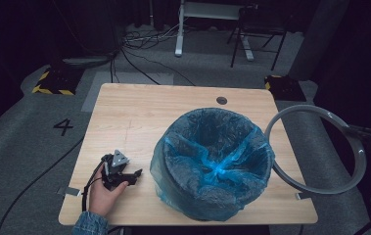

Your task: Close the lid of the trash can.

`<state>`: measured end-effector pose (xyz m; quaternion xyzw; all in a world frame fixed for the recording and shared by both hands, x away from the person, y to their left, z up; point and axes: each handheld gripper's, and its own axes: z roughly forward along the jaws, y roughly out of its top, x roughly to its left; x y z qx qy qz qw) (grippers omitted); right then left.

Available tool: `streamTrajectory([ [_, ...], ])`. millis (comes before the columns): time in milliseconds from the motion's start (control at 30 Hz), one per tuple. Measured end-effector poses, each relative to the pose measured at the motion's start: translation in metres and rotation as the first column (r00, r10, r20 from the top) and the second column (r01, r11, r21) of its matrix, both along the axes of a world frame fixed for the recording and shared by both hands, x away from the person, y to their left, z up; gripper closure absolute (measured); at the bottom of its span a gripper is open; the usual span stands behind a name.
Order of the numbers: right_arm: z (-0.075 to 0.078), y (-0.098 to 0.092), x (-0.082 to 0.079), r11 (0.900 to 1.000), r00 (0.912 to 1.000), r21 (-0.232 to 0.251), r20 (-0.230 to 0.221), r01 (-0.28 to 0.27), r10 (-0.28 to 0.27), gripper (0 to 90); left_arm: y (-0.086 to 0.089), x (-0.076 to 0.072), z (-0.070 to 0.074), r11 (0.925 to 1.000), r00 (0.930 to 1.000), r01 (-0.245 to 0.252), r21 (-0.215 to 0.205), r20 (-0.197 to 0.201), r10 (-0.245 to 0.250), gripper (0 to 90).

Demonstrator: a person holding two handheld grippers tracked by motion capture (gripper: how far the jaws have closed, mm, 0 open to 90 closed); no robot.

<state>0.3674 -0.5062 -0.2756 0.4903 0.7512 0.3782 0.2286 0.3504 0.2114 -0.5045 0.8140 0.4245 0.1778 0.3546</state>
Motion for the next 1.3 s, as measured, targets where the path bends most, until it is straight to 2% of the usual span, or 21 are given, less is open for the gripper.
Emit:
streamTrajectory([
  [200,0.016,-0.001,0.000,1.000,1.0000,-0.003,0.008,0.002,-0.002,79.3,0.000,0.000,0.000,1.0000,1.0000,0.000,0.000,0.000,0.000,28.2],
  [500,0.050,0.001,-0.006,1.000,0.9996,0.006,0.027,0.003,-0.003,79.3,0.000,0.000,0.000,1.0000,1.0000,0.000,0.000,0.000,0.000,28.3],
  [567,0.052,0.001,-0.006,1.000,0.9996,0.005,0.028,0.000,-0.001,79.3,0.000,0.000,0.000,1.0000,1.0000,0.000,0.000,0.000,0.000,28.2],
  [600,0.061,0.004,-0.008,1.000,0.9995,0.011,0.031,-0.004,0.004,79.3,0.000,0.000,0.000,1.0000,1.0000,0.000,0.001,0.000,0.000,28.2],
  [767,0.077,0.014,-0.010,1.000,0.9991,0.009,0.037,-0.020,0.019,79.3,0.000,0.000,0.000,1.0000,1.0000,0.000,0.001,0.000,0.000,28.3],
  [1000,0.095,0.040,-0.009,0.998,0.9973,0.015,0.038,-0.063,0.062,79.3,0.000,0.000,0.000,1.0000,1.0000,0.000,0.001,0.000,0.000,28.3],
  [1300,0.109,0.089,-0.005,0.992,0.9917,0.015,0.030,-0.125,0.125,79.2,0.000,0.000,0.000,1.0000,1.0000,0.001,0.002,0.000,-0.001,28.2],
])
